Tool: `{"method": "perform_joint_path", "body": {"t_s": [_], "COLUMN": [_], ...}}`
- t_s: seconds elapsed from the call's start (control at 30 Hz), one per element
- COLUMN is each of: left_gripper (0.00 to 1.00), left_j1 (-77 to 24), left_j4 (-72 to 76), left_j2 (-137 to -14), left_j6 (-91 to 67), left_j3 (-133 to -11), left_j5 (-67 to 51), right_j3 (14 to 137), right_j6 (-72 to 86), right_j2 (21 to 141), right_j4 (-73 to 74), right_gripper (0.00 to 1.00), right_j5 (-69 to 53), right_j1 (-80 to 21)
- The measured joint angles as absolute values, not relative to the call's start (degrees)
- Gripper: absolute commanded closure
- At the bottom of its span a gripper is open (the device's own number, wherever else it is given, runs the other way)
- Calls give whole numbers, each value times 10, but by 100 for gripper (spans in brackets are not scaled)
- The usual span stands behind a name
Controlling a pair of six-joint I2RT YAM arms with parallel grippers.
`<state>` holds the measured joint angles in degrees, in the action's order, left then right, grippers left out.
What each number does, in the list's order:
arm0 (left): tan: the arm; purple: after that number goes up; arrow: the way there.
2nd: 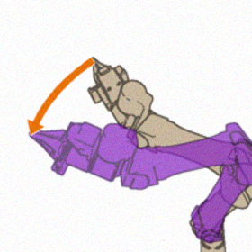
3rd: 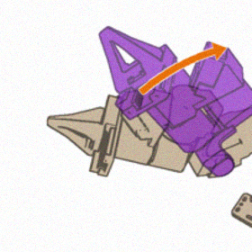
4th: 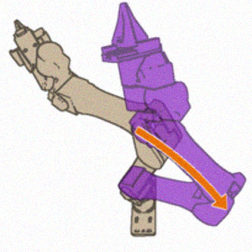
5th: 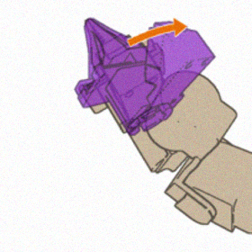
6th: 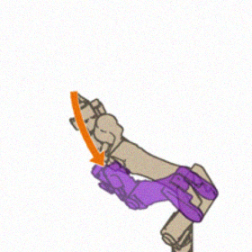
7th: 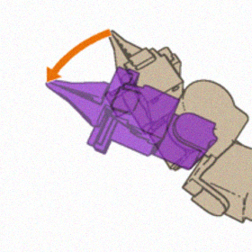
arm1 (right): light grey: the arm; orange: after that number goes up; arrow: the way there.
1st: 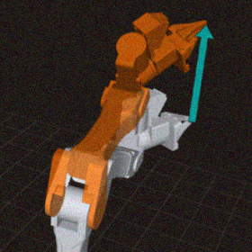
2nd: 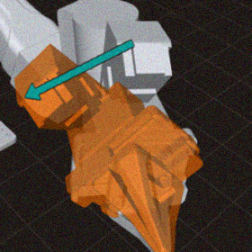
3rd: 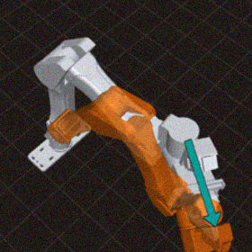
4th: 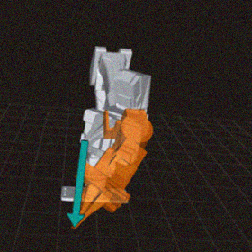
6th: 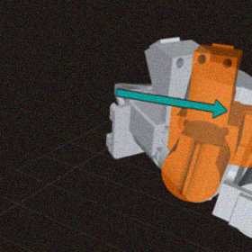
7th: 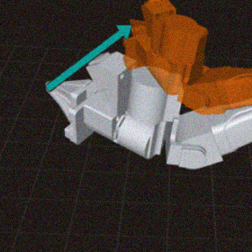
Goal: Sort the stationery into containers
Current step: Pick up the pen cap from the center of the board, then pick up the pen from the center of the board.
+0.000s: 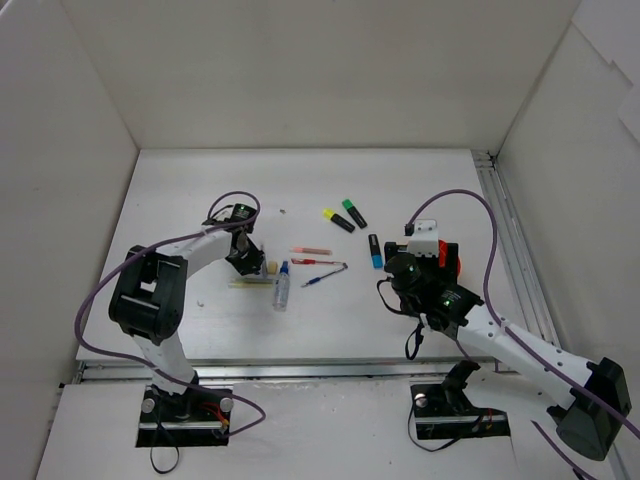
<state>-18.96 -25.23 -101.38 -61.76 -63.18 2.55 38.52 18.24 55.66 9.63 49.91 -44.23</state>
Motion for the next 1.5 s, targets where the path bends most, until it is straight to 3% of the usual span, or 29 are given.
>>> {"method": "perform_joint_path", "body": {"t_s": [0.37, 0.4, 0.47, 0.5, 0.83, 1.03, 1.2, 1.3, 1.5], "left_gripper": [78, 80, 99, 100, 100, 100, 100, 100, 100], "left_j1": [-196, -198, -201, -202, -207, -209, -225, -240, -260], "left_j4": [-295, -296, -303, -308, -344, -343, -322, -318, -320], "left_j2": [-1038, -1039, -1042, -1044, -1017, -887, -767, -710, -618], "left_j6": [-599, -596, -589, -587, -507, -431, -366, -337, -307], "left_j3": [-670, -671, -676, -679, -674, -648, -613, -587, -550], "left_j5": [43, 46, 52, 54, 85, 89, 43, 17, -23], "right_j3": [385, 385, 385, 385, 402, 416, 355, 361, 577], "right_j6": [182, 182, 181, 180, 96, -17, -219, -346, -490], "right_j2": [544, 542, 540, 539, 554, 579, 592, 638, 763], "right_j4": [96, 96, 96, 96, 95, 19, -160, -188, -49], "right_gripper": [2, 2, 2, 2, 2, 2, 2, 2, 2], "right_j5": [499, 499, 498, 496, 380, 304, 156, 52, -152], "right_j1": [-442, -442, -442, -442, -442, -452, -455, -455, -410]}}
